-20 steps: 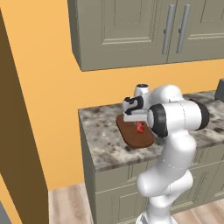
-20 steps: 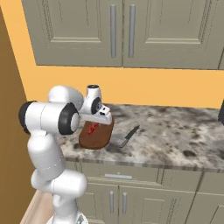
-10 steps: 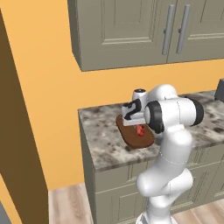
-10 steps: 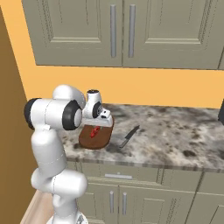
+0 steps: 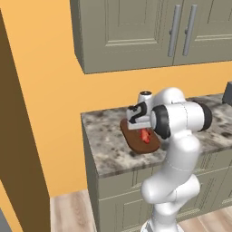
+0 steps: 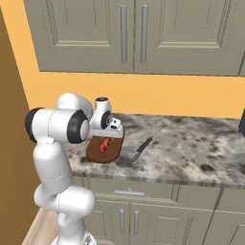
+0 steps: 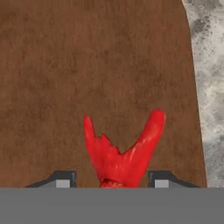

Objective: Retrieve the fish from the fridge and place it on the cutting board.

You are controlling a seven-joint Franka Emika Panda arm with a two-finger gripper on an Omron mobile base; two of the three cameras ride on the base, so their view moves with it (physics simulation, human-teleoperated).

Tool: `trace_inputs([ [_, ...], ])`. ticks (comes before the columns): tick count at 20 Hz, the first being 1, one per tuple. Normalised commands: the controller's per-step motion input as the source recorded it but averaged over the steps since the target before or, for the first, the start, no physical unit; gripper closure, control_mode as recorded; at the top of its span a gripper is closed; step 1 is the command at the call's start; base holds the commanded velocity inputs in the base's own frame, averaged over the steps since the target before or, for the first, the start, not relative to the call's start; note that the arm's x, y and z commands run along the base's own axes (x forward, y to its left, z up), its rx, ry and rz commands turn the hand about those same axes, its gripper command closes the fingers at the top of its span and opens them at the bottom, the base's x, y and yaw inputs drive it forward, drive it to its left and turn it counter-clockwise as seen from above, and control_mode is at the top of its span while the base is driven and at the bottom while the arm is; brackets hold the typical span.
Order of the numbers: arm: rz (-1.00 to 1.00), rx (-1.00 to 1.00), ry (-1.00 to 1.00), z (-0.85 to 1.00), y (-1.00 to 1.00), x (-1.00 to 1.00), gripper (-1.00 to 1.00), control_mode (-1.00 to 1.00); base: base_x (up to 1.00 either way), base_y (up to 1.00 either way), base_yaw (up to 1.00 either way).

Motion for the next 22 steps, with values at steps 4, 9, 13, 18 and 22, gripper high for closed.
trace_inputs([
  [4, 0.00, 0.06, 0.00, 0.68, 0.00, 0.00, -1.00, -1.00, 0.00, 0.00, 0.00],
  [9, -0.01, 0.01, 0.06, 0.70, -0.02, -0.27, -1.00, -1.00, 0.00, 0.00, 0.00],
  [13, -0.01, 0.00, 0.12, 0.53, -0.06, -0.81, -1.00, -1.00, 0.00, 0.00, 0.00],
  [18, 0.00, 0.03, -0.10, 0.01, -0.02, -1.00, -1.00, -1.00, 0.00, 0.00, 0.00],
  [22, 0.05, 0.02, -0.25, 0.00, -0.01, -1.00, -1.00, -1.00, 0.00, 0.00, 0.00],
])
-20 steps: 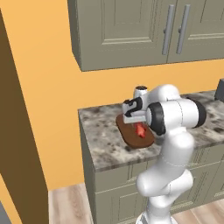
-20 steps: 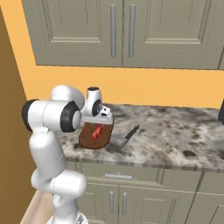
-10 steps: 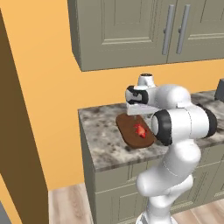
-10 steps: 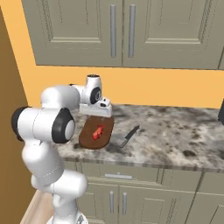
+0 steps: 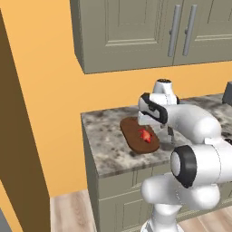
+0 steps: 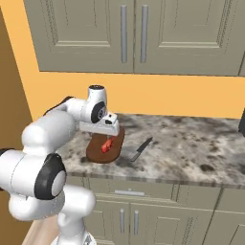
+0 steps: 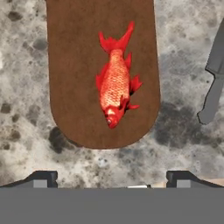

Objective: Retrieve the fish from the fridge and place it on the cutting board.

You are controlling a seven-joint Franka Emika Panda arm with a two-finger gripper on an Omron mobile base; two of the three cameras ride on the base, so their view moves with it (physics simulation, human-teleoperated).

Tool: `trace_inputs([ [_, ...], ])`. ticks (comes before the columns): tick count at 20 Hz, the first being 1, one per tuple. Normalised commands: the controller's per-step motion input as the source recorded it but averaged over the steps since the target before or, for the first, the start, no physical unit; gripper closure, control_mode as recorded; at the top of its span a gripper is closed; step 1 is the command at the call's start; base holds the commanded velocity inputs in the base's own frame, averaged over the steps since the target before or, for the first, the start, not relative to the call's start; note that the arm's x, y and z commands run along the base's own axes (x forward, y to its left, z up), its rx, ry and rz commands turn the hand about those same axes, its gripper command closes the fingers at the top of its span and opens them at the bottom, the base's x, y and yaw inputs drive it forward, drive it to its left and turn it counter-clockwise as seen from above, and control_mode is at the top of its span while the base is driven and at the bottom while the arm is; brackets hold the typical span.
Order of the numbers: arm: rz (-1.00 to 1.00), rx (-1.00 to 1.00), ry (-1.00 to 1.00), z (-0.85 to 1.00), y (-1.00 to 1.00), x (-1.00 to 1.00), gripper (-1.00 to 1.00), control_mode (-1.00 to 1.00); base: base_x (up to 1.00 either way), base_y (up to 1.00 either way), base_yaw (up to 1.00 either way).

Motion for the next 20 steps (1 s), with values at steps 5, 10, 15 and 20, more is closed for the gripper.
trace_inputs([
  [5, 0.04, 0.00, -0.07, 0.39, 0.00, -1.00, -1.00, -1.00, 0.00, 0.00, 0.00],
  [10, 0.01, 0.00, -0.02, 0.31, 0.00, -0.80, -1.00, -1.00, 0.00, 0.00, 0.00],
  [15, 0.00, 0.00, -0.01, 0.06, 0.00, -0.45, -1.00, -1.00, 0.00, 0.00, 0.00],
  [20, 0.00, 0.00, -0.01, 0.00, 0.00, -0.26, -1.00, -1.00, 0.00, 0.00, 0.00],
])
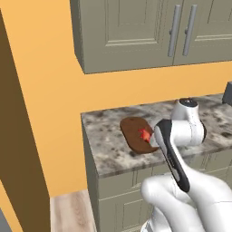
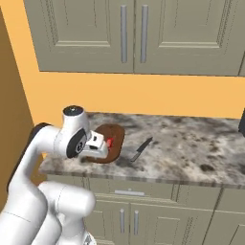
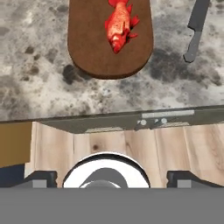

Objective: Retrieve the fish from the fridge and place it on the cutting board.

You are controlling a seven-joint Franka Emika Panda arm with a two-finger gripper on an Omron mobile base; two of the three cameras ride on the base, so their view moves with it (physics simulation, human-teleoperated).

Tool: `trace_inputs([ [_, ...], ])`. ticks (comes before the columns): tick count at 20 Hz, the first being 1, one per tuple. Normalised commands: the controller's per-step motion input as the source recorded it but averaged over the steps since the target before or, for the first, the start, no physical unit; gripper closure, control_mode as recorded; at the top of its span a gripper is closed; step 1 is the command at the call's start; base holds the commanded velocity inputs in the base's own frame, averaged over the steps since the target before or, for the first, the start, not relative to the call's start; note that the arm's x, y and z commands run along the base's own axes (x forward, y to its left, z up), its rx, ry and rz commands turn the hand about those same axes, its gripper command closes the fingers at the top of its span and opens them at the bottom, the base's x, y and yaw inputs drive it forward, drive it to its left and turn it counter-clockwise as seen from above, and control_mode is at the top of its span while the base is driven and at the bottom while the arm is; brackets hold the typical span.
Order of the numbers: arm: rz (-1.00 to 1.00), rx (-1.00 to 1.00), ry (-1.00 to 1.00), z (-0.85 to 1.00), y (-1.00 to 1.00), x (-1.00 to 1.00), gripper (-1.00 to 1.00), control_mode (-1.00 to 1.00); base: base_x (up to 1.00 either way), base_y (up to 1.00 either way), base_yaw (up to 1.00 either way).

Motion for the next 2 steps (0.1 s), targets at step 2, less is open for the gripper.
trace_inputs([
  [2, 0.00, 0.00, 0.00, -0.03, 0.00, -0.16, -1.00, -1.00, 0.00, 0.00, 0.00],
])
